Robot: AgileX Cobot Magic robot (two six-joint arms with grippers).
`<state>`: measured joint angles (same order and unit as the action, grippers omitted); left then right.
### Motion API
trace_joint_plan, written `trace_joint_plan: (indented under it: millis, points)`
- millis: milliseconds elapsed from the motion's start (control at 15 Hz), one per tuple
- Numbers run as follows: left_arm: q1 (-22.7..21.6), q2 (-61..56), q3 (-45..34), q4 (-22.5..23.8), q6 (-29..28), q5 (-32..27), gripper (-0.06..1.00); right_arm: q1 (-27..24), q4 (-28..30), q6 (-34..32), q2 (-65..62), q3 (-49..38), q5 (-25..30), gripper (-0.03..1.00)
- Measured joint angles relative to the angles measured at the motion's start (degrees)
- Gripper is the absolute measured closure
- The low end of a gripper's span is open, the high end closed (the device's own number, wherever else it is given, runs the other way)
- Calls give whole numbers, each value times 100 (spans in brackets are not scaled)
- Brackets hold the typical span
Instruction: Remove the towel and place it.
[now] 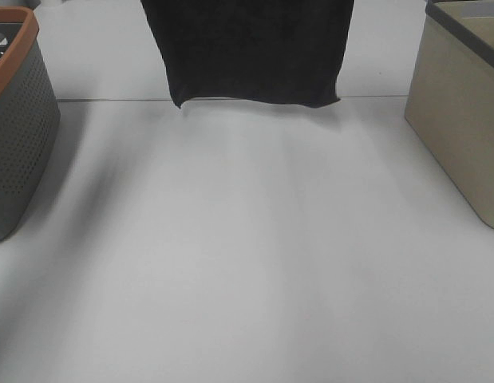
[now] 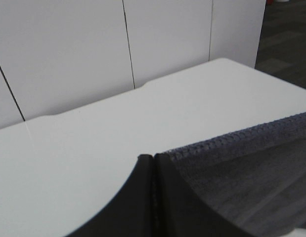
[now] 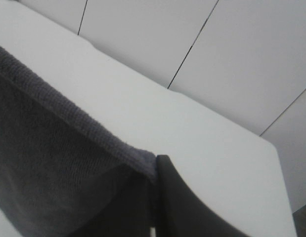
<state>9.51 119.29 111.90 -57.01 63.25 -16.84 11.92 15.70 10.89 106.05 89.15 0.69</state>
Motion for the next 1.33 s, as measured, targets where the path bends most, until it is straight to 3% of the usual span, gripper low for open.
trace_joint_plan:
  millis: [133,333,467,733,800,933,1133,1333]
  points:
    - [86,-46,-773,40,332,195,94,0,-63,0,-138,-1192,-693,95]
    - [722,-676,-2670,138,814,1570,94,-69,-40,-6,-819,-3111,-1833,95]
    - [922,-1283,-3713,143,705,1994,94,-74,103,-29,-1112,-3787,-2108,95]
    - [974,-1874,-5162,149,355,1965,94,-63,1123,-556,-1352,-4584,-2229,95]
    - [980,-1982,-5695,149,252,1919,94,-63,1948,-1243,-1358,-5031,-2384,95]
    - [980,-1982,-6028,143,223,1776,94,-63,2659,-1793,-1358,-5346,-2504,95]
    - [957,-1982,-6234,138,212,1627,94,-69,3237,-2108,-1238,-5638,-2601,95]
    - [951,-1982,-6434,132,212,1387,94,-80,3369,-2131,-825,-5913,-2687,95]
